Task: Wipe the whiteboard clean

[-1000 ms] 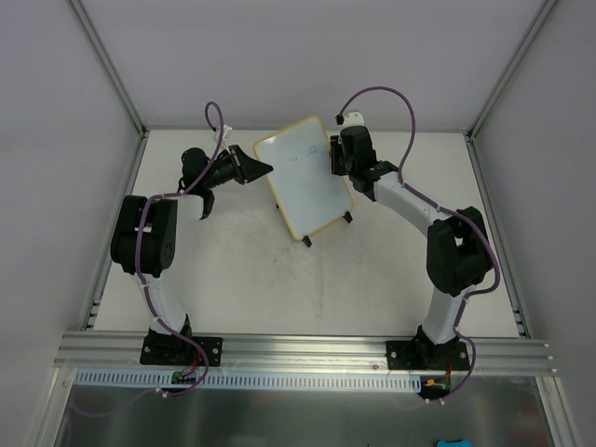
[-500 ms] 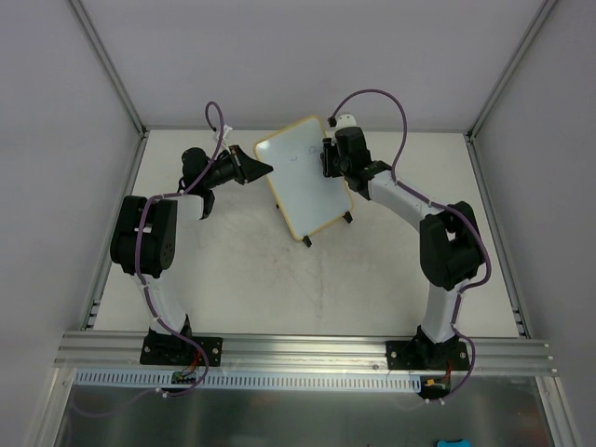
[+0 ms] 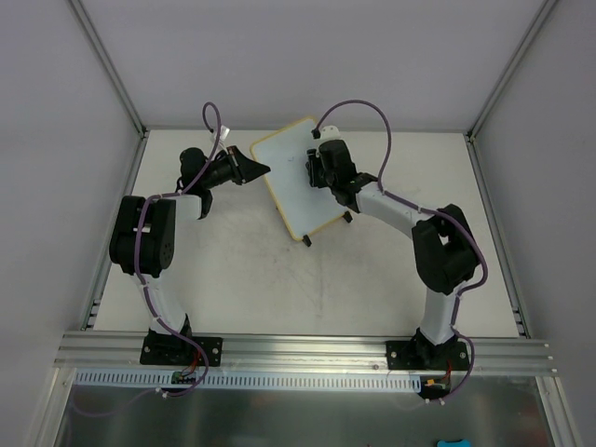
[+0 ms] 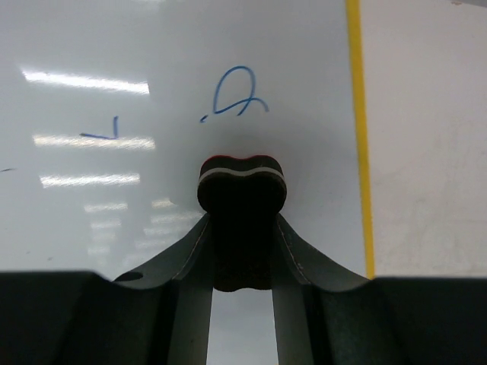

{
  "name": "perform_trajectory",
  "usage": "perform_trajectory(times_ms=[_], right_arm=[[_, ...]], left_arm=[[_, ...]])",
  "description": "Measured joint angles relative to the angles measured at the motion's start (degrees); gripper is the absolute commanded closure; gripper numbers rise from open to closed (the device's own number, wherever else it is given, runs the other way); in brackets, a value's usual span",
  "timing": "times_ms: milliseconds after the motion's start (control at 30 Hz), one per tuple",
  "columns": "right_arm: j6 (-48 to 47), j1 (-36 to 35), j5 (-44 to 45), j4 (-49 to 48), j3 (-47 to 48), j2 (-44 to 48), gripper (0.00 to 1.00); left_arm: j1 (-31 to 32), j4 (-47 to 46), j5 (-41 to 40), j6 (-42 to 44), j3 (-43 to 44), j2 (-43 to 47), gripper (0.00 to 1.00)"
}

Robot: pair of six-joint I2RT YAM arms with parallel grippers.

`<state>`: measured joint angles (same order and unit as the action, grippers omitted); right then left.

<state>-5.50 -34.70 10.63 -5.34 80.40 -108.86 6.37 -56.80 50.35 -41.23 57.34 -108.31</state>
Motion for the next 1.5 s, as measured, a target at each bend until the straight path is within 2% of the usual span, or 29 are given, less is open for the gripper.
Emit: perform_trajectory(times_ms=[233,400,667,867,1167,1500], right_arm=[[0.90,-5.40,0.83,-0.94,-0.72,0.15,1.00],[1.11,-6.29,-1.40,-0.07,0.07,0.11,1.00],[0.48,-7.76,-4.74,9.07,10.95,-4.20,1.00],[0.09,-8.00,-6.49,14.71,18.71,-7.76,1.00],[-0.72,-7.48,-7.52,18.36,22.16,-9.09,1.00],[-0.72,-3.69,-12.50,20.50,24.96,-9.88,1.00]], left_arm=[[-0.22,0.24,-0.20,0.00,-0.09,0.00,1.00],[-0.22,0.22,-0.28,0.00,-0.09,0.00,1.00],[-0.22,0.15,-0.72,0.02,-0.09,0.00,1.00],[-0.44,0.33,-1.27,0.11,-0.11,0.00,1.00],[-0.46,0.35,-1.46,0.17,-0.26,0.02,1.00],[-0.22,0.33,-1.60,0.39,-0.52,0.44,1.00]])
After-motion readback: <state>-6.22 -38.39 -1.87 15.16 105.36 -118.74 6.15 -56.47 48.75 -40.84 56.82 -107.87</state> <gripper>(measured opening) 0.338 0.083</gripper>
